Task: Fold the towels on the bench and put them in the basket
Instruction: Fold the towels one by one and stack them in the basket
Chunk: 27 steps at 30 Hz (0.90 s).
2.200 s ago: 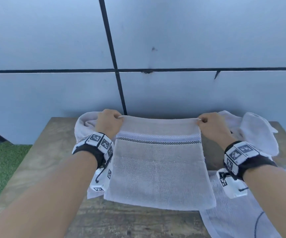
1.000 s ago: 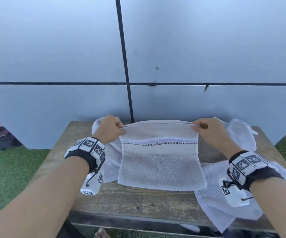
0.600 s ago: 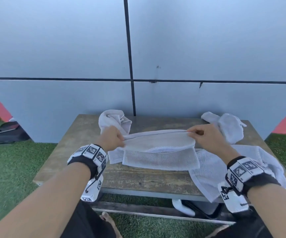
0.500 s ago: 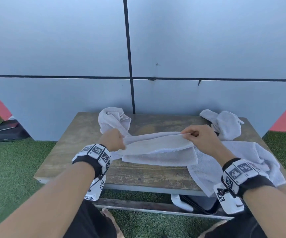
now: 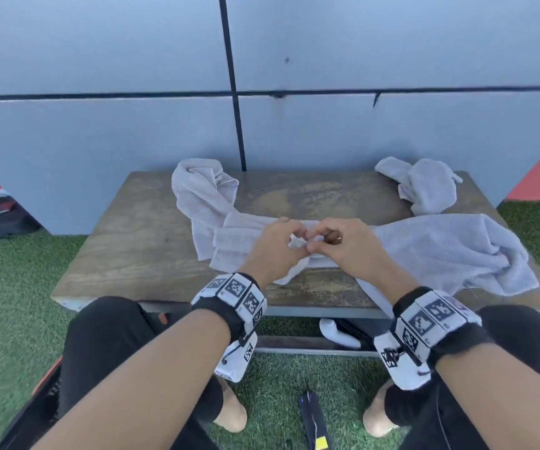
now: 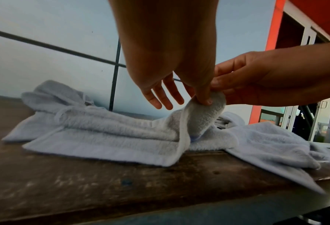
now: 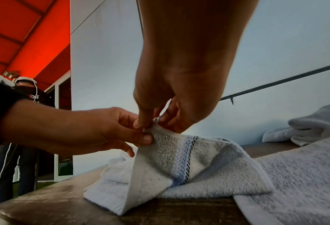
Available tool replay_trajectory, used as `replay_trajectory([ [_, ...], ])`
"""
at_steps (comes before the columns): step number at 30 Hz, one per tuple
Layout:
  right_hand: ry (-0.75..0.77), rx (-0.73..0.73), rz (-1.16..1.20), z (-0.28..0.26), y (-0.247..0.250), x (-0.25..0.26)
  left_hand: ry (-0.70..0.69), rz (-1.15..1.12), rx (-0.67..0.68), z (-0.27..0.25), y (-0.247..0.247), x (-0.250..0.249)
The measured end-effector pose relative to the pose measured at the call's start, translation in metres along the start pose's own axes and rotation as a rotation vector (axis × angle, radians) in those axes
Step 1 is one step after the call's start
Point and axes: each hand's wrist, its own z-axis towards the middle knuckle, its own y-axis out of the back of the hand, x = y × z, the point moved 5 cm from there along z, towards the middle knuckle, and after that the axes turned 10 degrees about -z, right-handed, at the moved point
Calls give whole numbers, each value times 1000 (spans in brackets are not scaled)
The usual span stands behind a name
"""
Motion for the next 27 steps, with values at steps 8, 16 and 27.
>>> replay_trajectory([
  [8,-30,-23,39,22,-17,-22,13,-30,-57,14,-6,34],
  [16,-144,-210,269,18,-30,-41,12,-167,-128,17,-4,33],
  [27,-145,-258,288,6,-11,-52,-21,-212,-63,23,-24,6],
])
